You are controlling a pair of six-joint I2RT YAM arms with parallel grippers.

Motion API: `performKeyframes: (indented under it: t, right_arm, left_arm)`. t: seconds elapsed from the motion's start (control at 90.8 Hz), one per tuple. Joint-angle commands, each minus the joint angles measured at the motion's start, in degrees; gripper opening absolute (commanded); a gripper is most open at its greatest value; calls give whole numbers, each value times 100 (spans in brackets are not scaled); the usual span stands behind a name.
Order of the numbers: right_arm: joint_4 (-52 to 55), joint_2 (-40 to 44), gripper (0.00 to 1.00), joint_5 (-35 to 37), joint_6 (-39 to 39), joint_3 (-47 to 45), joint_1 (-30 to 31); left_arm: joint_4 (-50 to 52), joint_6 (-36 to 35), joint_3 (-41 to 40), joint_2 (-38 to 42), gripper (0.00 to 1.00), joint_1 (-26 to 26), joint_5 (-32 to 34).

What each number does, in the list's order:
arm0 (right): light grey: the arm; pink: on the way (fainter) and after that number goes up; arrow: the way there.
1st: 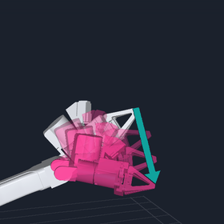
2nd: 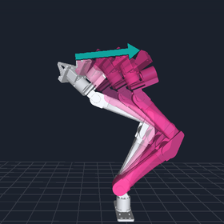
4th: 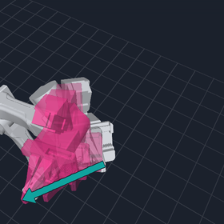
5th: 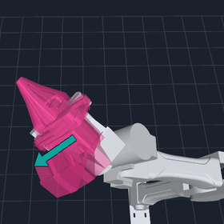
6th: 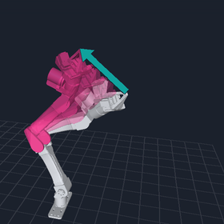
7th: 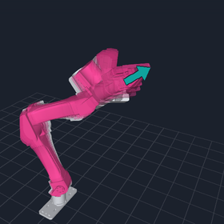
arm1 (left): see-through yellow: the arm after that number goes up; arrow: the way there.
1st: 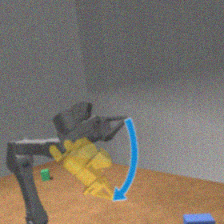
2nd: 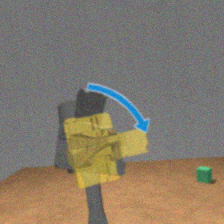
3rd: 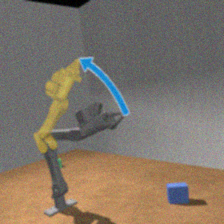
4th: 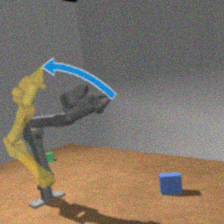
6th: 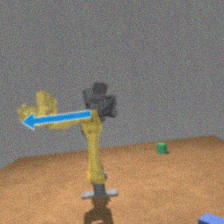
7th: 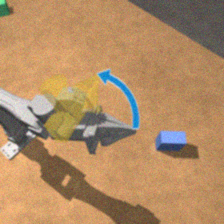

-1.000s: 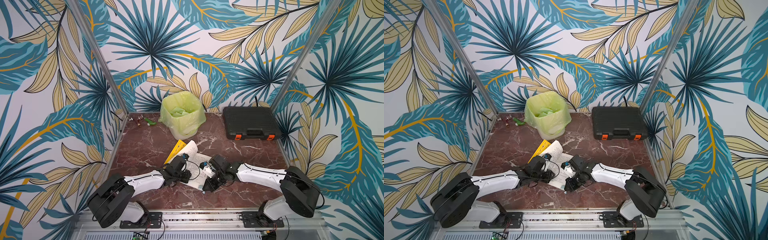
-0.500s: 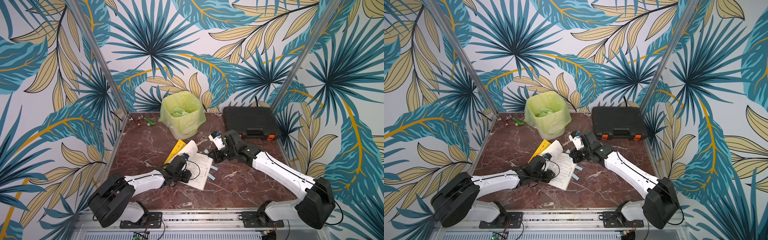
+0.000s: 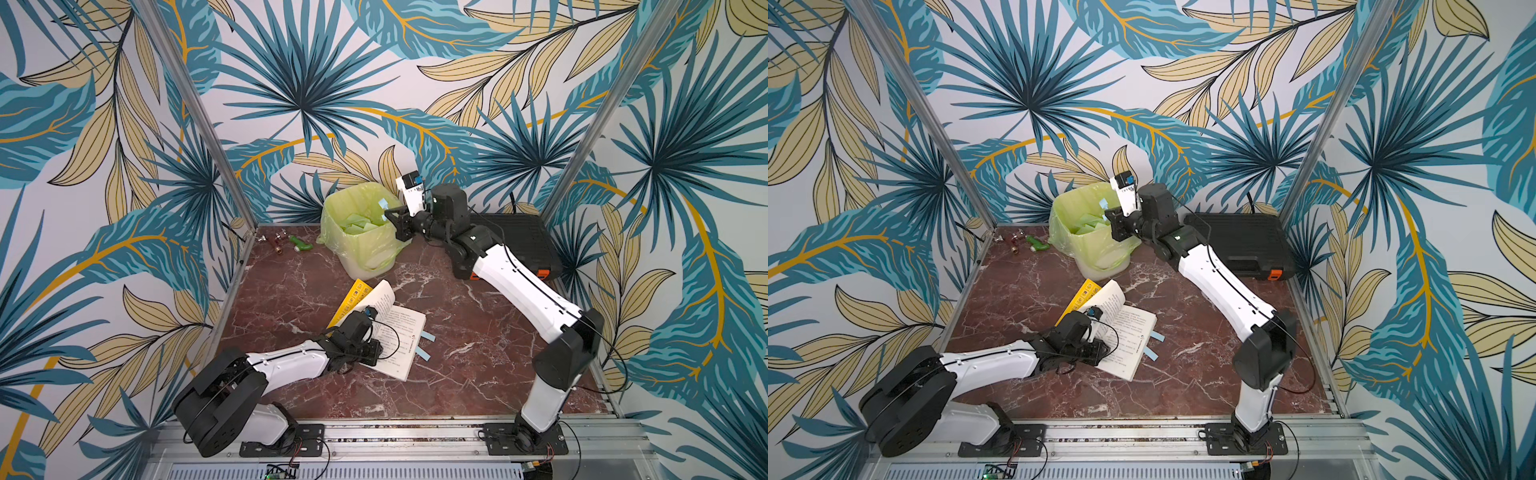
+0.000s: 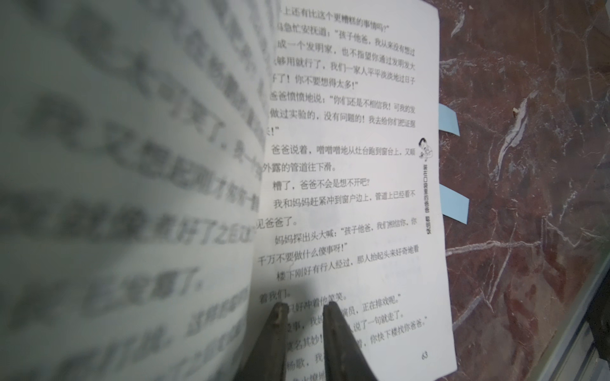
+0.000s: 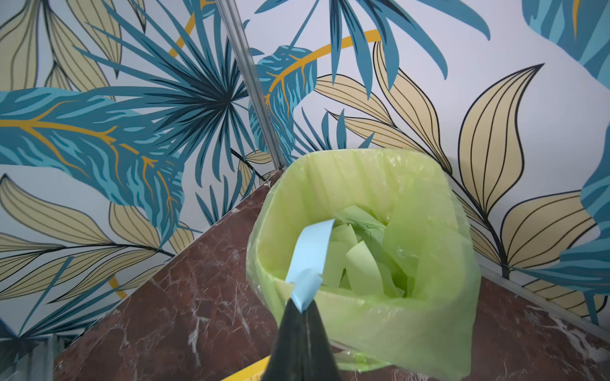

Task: Peel off the used sticky note
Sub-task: Place the note in the trash bin.

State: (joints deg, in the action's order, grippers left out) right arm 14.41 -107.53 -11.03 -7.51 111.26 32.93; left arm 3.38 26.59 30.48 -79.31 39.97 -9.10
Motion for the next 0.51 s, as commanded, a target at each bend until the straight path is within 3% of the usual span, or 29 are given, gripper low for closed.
performKeyframes:
  t: [0.0, 0.121, 0.22, 0.364, 0.496]
  right_arm:
    - [71, -724, 0, 192, 162, 729, -41]
    - [141, -1306, 1, 298, 166, 1379, -87]
    - [352, -1531, 13, 324, 162, 1783, -119]
    - [548, -1369, 30, 388, 276, 1714, -129]
    - [659, -879, 36, 384, 362, 1172, -133]
  left_arm:
    - [450, 61, -140, 172, 23, -81, 351]
    - [490, 91, -218, 315, 23, -84, 387]
    - [536, 92, -259, 425, 23, -78, 429]
    - [554, 109, -313, 600, 23, -83, 512]
    - [559, 135, -356, 698, 23, -85, 585]
